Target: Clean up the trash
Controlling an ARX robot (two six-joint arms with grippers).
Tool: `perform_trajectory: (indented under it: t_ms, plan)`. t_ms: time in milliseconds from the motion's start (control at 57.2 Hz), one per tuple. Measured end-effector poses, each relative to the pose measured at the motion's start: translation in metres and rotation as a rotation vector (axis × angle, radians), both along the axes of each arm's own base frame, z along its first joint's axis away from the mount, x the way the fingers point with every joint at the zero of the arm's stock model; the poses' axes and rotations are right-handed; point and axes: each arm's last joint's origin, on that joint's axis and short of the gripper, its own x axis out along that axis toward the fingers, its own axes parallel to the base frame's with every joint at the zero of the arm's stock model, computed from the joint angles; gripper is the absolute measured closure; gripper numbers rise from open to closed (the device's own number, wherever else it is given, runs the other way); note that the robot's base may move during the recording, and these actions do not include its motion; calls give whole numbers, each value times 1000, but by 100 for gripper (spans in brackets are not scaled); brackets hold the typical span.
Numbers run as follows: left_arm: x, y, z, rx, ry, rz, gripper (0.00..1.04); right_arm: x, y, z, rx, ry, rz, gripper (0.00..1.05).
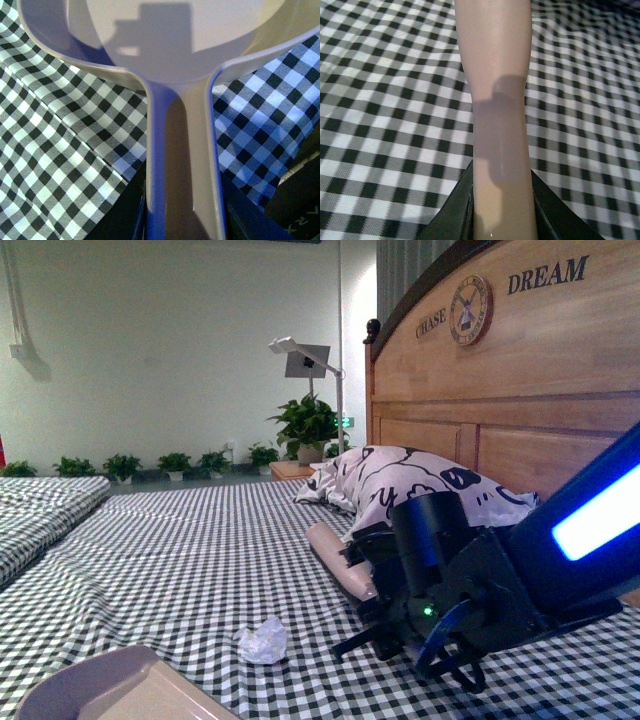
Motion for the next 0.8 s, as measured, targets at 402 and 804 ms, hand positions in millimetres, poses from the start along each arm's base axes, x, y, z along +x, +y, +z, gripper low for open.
perform_trajectory:
  t_ms: [402, 804]
  plan:
    - [0, 0, 0, -1, 0, 0, 78, 10, 44, -21, -112, 81, 46, 84]
    - [0, 0, 0, 0, 0, -1, 78, -20, -2, 19, 60, 451, 458, 85]
